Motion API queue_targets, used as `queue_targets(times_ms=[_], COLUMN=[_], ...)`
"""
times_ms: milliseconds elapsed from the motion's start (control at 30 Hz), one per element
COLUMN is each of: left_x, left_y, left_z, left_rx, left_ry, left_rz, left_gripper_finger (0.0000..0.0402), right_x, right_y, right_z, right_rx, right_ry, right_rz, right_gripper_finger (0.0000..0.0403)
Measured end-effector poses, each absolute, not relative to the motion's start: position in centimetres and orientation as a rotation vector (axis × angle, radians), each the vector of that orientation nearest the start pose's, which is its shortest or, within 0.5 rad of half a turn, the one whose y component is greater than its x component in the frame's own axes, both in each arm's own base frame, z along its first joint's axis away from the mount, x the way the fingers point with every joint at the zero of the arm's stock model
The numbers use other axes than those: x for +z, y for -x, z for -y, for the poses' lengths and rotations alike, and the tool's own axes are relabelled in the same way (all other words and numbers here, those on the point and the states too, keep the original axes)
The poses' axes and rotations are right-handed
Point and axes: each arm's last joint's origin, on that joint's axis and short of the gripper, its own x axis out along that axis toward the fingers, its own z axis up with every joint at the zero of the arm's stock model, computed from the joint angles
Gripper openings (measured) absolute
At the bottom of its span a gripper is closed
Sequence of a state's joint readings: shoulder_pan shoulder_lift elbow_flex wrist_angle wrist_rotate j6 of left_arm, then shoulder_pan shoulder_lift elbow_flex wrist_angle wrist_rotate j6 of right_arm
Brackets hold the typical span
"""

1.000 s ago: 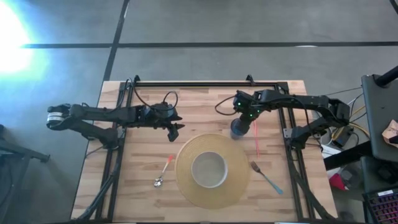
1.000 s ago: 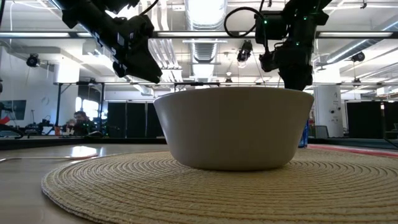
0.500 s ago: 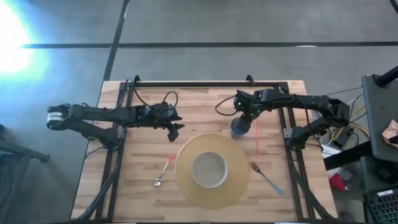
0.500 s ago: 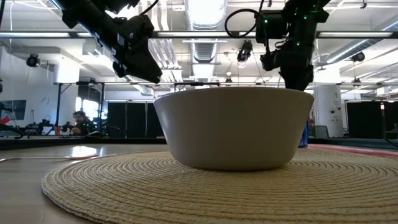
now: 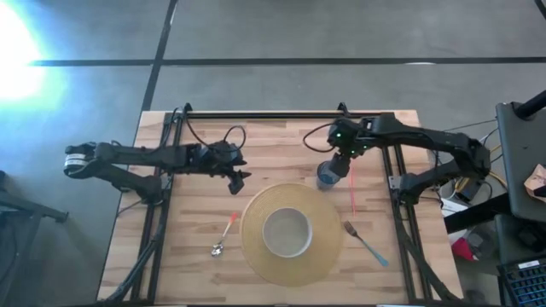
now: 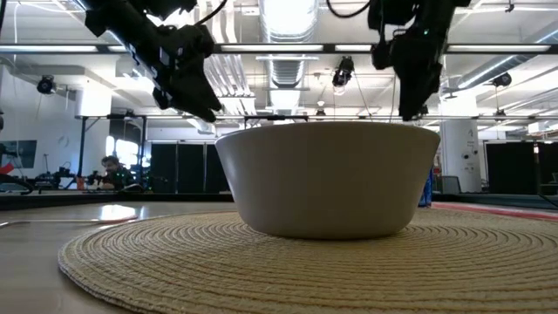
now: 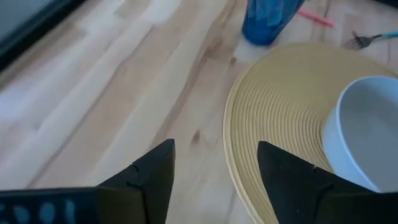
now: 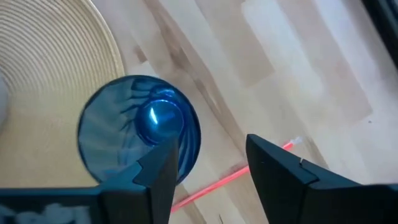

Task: Pick & Place Utensil
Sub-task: Put the orange spoon into the white bowl on the brown placemat

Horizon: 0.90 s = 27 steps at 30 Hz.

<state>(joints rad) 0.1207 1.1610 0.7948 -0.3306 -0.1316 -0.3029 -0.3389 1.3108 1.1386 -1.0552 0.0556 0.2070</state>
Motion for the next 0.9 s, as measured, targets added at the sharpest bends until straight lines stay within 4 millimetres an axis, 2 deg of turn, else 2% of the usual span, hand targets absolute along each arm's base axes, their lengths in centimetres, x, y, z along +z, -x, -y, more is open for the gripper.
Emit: queue_targets(times_ms=[200,400,667,900], left_x=[27.0,28.2,28.1,27.7], left_y=[-22.7,-22.2,-22.2,-21.9], left_z=[-3.0,-2.1,1.8,5.7], left_rx=[0.406,0.418,0.328,0.33], left_ry=[0.415,0.542,0.698,0.764], left_rz=[-0.812,-0.885,-0.921,-0.946], left_gripper_finger=[0.0229,0.0229,0.0229,0.0229], right_x=[30.2,31.2,31.7,31.4], right_y=[-20.4,-18.9,-17.3,-17.2], right_z=[7.4,6.8,5.9,4.6], right_rx=[-0.478,-0.496,-0.488,-0.454], right_ry=[-0.366,-0.394,-0.405,-0.413], right_rz=[-1.095,-1.022,-0.973,-0.973], right_gripper_finger=[0.0183,0.0173,0.0166,0.0172])
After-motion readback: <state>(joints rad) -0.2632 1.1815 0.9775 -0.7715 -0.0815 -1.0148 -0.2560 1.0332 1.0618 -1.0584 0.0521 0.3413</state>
